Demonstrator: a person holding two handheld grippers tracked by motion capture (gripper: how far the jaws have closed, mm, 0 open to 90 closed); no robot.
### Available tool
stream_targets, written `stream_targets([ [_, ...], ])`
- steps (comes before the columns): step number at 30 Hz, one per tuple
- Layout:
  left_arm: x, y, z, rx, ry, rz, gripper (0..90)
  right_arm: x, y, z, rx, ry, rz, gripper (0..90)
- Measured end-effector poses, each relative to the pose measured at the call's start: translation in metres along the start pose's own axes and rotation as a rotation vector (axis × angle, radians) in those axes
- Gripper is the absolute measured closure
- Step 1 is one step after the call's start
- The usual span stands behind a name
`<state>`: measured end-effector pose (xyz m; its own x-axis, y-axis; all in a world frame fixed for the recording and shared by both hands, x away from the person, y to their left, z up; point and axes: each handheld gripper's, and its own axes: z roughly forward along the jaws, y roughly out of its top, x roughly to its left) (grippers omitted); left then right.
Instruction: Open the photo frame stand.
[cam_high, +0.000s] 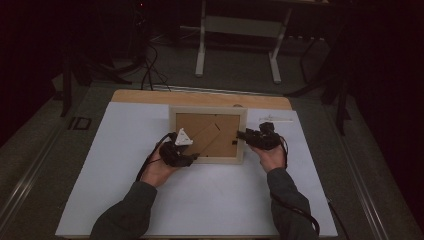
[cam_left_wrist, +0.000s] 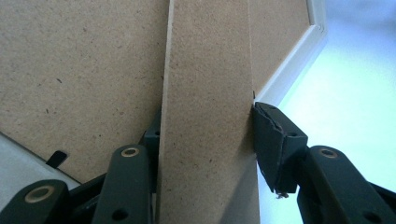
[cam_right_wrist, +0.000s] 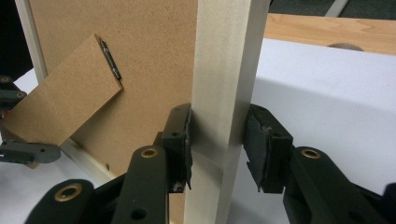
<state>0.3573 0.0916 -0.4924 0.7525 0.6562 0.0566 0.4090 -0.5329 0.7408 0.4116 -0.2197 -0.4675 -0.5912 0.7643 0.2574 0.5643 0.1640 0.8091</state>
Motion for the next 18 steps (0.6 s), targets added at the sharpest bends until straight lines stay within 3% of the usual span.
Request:
stream_targets([
  [18,-0.0001,0.0033,0.0026,0.005,0.034,0.011,56.0,0.0048,0.0016,-0.0025,-0.036,-0.028,-0.040,62.8],
])
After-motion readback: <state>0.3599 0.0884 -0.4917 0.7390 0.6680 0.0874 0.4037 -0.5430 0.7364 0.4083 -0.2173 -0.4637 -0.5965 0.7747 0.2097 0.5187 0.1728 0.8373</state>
